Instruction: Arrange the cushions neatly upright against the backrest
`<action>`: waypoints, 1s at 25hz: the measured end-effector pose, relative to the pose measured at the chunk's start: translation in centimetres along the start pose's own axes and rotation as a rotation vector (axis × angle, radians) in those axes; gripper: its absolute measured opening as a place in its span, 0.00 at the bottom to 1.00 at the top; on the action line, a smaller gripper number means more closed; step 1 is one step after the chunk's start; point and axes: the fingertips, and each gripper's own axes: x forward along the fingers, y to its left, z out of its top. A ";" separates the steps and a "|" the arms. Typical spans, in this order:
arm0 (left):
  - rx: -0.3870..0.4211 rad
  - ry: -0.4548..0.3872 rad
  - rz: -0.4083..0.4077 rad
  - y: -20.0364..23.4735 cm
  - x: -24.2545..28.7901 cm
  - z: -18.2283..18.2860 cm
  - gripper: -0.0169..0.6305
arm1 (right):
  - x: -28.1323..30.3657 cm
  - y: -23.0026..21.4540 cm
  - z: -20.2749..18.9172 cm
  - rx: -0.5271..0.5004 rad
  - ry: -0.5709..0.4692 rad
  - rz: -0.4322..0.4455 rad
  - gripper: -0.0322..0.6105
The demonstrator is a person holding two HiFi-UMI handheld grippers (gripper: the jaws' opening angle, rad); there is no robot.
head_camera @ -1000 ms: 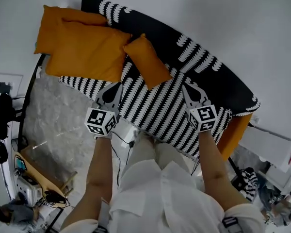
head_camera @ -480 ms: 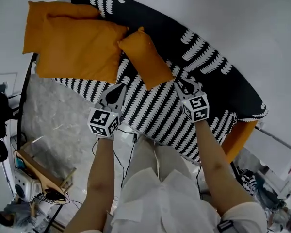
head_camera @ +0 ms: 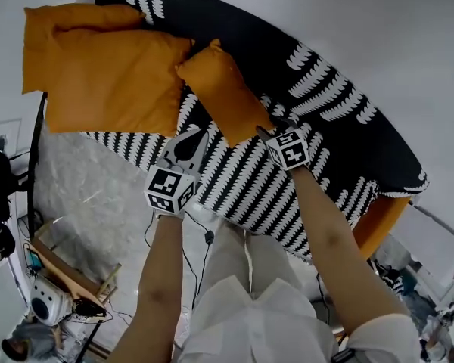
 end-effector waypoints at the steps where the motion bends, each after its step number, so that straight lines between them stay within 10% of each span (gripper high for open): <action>1: 0.001 0.006 -0.004 0.0 0.6 -0.3 0.05 | 0.8 -0.2 -0.3 0.000 0.018 0.003 0.37; 14: -0.036 0.046 0.004 1.1 1.3 -3.5 0.05 | 7.3 2.8 2.7 -0.041 0.097 0.109 0.55; 25: -0.066 0.029 0.030 2.7 0.2 -4.7 0.05 | 8.9 4.7 7.1 -0.018 0.065 -0.022 0.68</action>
